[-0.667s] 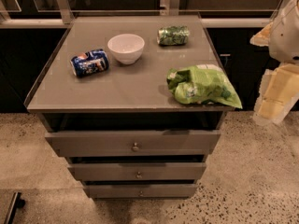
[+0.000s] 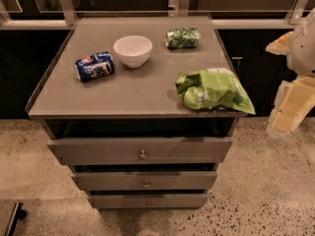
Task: Open top drawer
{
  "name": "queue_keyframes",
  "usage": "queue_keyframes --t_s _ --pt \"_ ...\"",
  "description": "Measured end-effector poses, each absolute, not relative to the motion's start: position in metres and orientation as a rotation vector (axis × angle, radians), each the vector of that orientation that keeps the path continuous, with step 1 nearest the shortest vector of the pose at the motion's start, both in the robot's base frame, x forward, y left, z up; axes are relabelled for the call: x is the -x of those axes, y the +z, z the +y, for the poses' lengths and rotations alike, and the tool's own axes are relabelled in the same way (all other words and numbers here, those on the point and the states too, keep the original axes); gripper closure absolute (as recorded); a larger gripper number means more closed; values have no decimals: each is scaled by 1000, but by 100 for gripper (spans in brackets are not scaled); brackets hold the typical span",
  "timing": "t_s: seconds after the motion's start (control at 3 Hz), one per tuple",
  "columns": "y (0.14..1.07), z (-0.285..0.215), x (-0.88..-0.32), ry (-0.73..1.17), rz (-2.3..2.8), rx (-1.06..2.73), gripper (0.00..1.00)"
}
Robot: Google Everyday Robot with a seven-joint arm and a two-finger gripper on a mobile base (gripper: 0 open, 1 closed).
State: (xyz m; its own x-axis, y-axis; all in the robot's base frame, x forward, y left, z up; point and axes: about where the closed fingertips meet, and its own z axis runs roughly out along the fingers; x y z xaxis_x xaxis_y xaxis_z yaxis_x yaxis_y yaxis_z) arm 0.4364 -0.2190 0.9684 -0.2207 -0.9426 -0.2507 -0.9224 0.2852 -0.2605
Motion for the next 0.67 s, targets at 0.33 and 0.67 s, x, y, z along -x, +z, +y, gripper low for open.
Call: queue_keyframes --t_s 0.33,0.67 --pt "923 -230 -435 5 2221 1600 0" --pt "862 -236 -438 95 2240 1497 0"
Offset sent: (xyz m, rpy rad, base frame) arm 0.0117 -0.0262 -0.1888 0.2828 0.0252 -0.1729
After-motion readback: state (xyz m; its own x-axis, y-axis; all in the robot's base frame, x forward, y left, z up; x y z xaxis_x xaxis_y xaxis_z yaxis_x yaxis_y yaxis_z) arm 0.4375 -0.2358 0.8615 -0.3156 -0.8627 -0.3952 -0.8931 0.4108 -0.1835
